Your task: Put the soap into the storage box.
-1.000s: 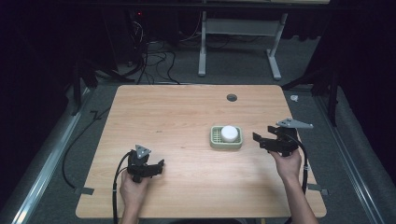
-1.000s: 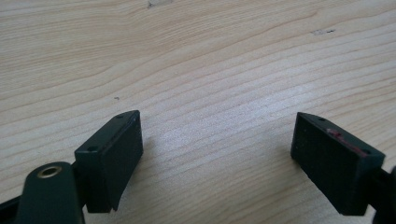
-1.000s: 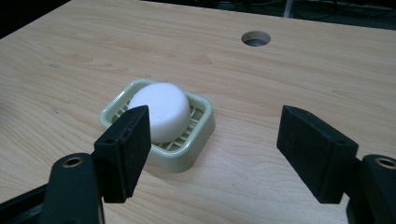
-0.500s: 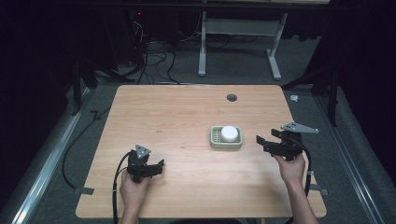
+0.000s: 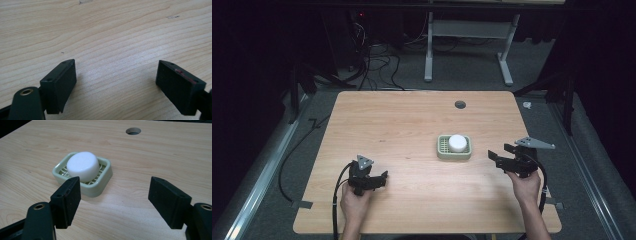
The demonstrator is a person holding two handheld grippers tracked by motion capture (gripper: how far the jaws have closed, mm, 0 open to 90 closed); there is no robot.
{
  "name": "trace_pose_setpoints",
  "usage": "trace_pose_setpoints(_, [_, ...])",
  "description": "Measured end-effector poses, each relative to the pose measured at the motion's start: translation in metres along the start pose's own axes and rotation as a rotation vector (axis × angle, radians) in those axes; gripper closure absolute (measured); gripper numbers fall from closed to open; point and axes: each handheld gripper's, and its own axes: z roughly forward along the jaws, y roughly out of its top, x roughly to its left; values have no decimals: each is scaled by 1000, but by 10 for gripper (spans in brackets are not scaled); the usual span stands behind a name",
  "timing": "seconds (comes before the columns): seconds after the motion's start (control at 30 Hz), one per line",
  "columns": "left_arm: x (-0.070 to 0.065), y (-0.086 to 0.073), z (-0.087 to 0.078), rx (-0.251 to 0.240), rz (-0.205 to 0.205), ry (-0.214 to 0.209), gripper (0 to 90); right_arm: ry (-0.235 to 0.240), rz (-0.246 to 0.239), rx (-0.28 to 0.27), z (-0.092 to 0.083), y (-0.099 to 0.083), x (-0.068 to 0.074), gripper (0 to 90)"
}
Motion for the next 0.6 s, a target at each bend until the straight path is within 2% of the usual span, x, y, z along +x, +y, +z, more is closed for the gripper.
trace_pose_setpoints(0.6, [0,0,0,2,1,0,171,4,30,34,4,-23,0,268])
